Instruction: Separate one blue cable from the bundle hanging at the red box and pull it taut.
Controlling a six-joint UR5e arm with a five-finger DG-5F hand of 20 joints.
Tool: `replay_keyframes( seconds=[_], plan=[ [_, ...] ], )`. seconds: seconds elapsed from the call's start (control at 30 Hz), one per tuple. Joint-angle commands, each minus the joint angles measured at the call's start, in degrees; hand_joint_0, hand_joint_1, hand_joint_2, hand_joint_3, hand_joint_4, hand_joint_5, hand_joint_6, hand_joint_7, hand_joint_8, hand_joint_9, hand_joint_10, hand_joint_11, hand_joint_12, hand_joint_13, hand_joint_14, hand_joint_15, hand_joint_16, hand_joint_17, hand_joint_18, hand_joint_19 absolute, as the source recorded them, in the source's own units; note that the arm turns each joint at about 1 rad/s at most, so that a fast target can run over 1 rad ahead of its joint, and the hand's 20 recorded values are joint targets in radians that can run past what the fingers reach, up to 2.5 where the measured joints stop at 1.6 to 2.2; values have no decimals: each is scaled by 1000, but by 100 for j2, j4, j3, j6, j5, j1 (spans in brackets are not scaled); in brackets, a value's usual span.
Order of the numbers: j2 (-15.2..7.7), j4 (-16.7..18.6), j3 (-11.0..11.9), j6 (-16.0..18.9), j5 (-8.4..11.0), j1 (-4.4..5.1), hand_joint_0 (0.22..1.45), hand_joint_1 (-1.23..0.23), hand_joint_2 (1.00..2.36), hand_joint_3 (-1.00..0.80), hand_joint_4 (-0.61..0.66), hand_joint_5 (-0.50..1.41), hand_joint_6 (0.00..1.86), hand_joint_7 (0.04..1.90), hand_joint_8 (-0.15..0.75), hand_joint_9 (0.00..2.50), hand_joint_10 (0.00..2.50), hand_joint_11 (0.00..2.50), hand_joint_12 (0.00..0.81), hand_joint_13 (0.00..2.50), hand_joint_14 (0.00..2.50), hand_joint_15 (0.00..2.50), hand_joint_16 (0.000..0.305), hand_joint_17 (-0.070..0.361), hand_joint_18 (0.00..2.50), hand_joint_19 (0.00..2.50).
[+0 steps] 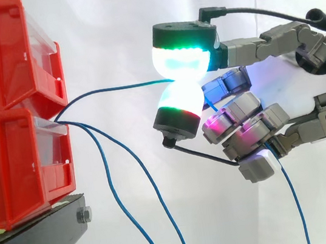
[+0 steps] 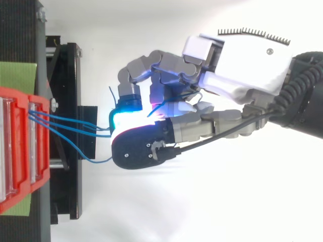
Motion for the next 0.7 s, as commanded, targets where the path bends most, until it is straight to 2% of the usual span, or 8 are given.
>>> replay_keyframes(
  seconds=[0.0,0.2,0.4,0.67],
  plan=[
    [1,3,-5,0,1,-3,754,-752,1019,-89,-198,-184,957,1489,364,354,2500,1942,456,799,2500,1538,49,110,1049,1016],
    [1,3,-5,0,1,6,754,-755,1019,-93,-196,-184,957,1487,367,359,2500,1998,454,799,2500,1517,48,107,1056,1024],
    [1,3,3,0,1,-3,753,-756,1020,-93,-198,-183,957,1477,369,358,2500,1927,452,805,2500,1499,47,107,1063,1014],
    [1,3,-5,0,1,-3,756,-759,1019,-97,-202,-183,958,1469,368,357,2500,1951,451,806,2500,1504,47,106,1066,1023]
  ],
)
